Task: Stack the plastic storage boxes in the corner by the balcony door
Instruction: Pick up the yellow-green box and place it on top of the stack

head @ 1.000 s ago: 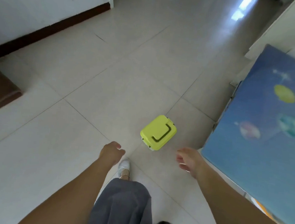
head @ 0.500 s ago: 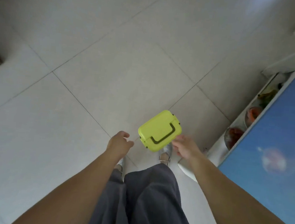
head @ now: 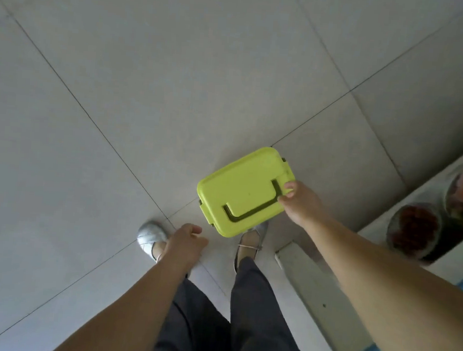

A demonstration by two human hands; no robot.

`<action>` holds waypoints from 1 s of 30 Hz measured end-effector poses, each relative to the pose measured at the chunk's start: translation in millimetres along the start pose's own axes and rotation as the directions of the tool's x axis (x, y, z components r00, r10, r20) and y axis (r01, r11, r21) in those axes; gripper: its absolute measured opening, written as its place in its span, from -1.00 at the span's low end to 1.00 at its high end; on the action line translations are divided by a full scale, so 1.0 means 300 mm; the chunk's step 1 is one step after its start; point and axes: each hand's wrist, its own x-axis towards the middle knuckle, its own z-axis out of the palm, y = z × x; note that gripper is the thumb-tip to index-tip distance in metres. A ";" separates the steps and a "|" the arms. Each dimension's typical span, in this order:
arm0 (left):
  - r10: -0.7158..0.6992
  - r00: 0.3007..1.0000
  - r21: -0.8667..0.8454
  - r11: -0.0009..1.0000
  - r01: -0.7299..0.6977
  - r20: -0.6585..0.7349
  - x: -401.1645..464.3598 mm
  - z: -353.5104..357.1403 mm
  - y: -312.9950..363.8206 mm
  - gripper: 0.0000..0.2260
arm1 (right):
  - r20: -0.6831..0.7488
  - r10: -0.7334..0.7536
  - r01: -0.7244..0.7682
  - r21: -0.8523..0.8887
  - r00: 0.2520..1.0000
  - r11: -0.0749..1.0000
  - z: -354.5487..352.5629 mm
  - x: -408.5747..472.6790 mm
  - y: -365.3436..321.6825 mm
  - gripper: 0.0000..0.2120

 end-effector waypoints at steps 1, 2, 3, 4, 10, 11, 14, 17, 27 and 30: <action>-0.018 1.000 -0.006 1.000 0.018 0.002 0.061 0.036 0.012 -0.62 | 0.001 -0.006 0.006 -0.028 1.000 1.000 0.025 0.055 0.012 -0.52; -0.040 0.999 -0.033 0.999 0.040 0.007 0.118 0.074 0.024 -0.58 | 0.012 -0.011 0.012 -0.054 1.000 0.998 0.054 0.114 0.024 -0.48; -0.069 0.997 -0.082 0.994 0.071 0.021 0.198 0.123 0.026 -0.53 | 0.021 -0.008 0.010 -0.081 1.000 0.997 0.100 0.194 0.043 -0.45; -0.084 0.996 -0.134 0.987 0.088 0.035 0.243 0.149 0.043 -0.48 | 0.005 -0.001 0.002 -0.091 1.000 0.996 0.116 0.237 0.051 -0.41; -0.254 0.967 -0.367 0.898 0.244 0.019 0.505 0.233 0.092 -0.33 | -0.159 0.037 -0.028 0.059 0.987 0.998 0.164 0.462 0.090 -0.07; -0.265 0.964 -0.396 0.884 0.249 0.014 0.538 0.243 0.081 -0.30 | -0.148 0.034 -0.018 0.104 0.988 0.994 0.168 0.494 0.101 -0.01; -0.199 0.980 -0.483 0.858 0.177 0.007 0.588 0.257 0.041 -0.21 | -0.067 0.008 0.008 0.223 0.998 0.975 0.151 0.547 0.128 0.01; -0.141 0.990 -0.474 0.873 0.111 -0.027 0.556 0.236 0.007 -0.20 | 0.004 0.031 -0.031 0.233 1.000 0.972 0.115 0.527 0.138 -0.10; -0.071 0.989 -0.343 0.939 0.022 -0.129 0.182 -0.080 0.017 -0.22 | 0.101 0.041 -0.065 0.247 0.994 0.967 0.041 0.107 -0.013 -0.28; 0.021 0.976 -0.349 0.932 -0.097 -0.215 -0.001 -0.242 0.041 -0.18 | 0.072 0.014 -0.034 0.286 0.997 0.958 0.002 -0.097 -0.120 -0.30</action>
